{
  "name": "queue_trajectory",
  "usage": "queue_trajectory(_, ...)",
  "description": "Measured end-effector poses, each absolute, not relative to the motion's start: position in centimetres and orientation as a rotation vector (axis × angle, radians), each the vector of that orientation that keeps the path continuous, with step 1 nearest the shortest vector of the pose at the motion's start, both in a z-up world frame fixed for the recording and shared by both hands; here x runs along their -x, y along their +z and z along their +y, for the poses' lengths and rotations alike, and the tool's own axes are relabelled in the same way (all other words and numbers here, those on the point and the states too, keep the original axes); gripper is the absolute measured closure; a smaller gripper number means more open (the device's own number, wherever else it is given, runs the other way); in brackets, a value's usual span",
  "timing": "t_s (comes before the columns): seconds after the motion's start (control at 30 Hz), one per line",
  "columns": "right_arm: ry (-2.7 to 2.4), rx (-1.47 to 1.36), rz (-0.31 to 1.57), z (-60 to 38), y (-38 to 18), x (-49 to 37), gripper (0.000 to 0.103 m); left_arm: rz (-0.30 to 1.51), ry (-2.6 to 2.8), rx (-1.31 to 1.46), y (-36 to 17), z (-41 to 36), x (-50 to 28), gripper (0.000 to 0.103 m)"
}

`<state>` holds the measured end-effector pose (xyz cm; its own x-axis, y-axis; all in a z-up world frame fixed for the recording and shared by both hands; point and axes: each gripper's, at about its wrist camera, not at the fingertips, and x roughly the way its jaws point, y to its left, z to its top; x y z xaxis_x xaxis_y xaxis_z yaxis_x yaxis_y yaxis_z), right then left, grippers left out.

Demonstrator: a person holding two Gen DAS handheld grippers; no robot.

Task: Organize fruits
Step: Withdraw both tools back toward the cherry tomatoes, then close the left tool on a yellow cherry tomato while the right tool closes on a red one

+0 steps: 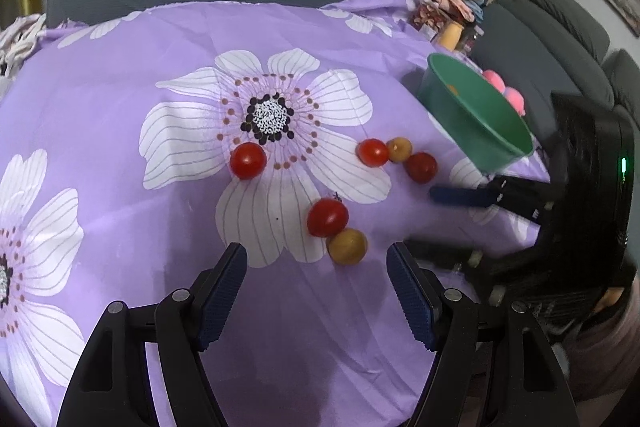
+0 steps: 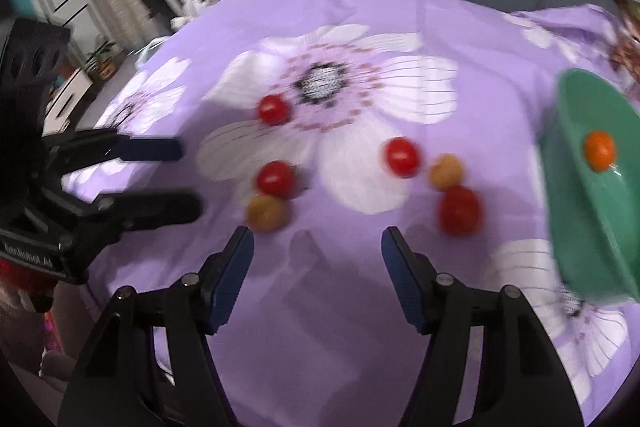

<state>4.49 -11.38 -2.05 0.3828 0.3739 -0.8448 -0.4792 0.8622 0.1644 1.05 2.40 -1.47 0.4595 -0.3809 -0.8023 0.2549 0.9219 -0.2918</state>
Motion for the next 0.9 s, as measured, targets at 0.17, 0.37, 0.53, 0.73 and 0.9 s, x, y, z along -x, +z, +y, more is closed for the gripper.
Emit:
queue_trajectory(0.17,0.485,0.086,1.04,-13.6,-1.8,-5.3,0.038,1.047,-0.408,0.115,-2.3,1.3,-1.2,0.03)
queue_trajectory(0.37,0.48,0.074,1.045,-14.2,-2.1,-5.5,0.04,1.073,-0.42,0.105,-2.9,0.4,-1.5,0.034)
queue_trajectory(0.53,0.463,0.067,1.048,-14.3,-2.5,-5.8,0.044,1.073,-0.412,0.093,-2.8,0.1,-1.9,0.034)
queue_trajectory(0.73,0.397,0.097,1.035,-14.9,-2.7,-6.6,0.046,1.097,-0.416,0.069,-3.3,-0.8,-2.0,0.041)
queue_trajectory(0.9,0.388,0.153,1.03,-14.6,-3.0,-7.7,0.047,1.111,-0.415,0.059,-3.5,-1.5,-2.2,0.047)
